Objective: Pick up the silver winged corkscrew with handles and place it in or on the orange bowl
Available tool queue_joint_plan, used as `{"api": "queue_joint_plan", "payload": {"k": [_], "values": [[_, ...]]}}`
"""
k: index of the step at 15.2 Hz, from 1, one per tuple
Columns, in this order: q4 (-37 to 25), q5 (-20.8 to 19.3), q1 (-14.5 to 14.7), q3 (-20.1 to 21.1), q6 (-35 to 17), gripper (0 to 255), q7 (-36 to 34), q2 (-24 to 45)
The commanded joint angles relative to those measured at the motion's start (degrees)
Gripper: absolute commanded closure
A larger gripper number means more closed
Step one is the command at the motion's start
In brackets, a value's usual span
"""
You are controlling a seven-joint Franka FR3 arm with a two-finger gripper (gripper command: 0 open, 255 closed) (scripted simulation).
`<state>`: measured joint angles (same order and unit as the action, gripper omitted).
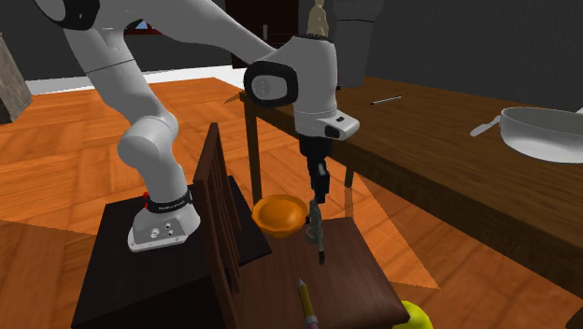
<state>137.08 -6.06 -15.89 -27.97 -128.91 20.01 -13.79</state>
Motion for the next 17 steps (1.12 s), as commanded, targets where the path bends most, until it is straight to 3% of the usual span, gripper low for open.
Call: {"api": "queue_joint_plan", "payload": {"k": [1, 17], "values": [[-0.8, -0.3, -0.1, 0.3, 1.6, 255, -0.3, -0.8], [-9.6, -1.2, -0.2, 2.2, 14.5, 255, -1.6, -5.1]]}}
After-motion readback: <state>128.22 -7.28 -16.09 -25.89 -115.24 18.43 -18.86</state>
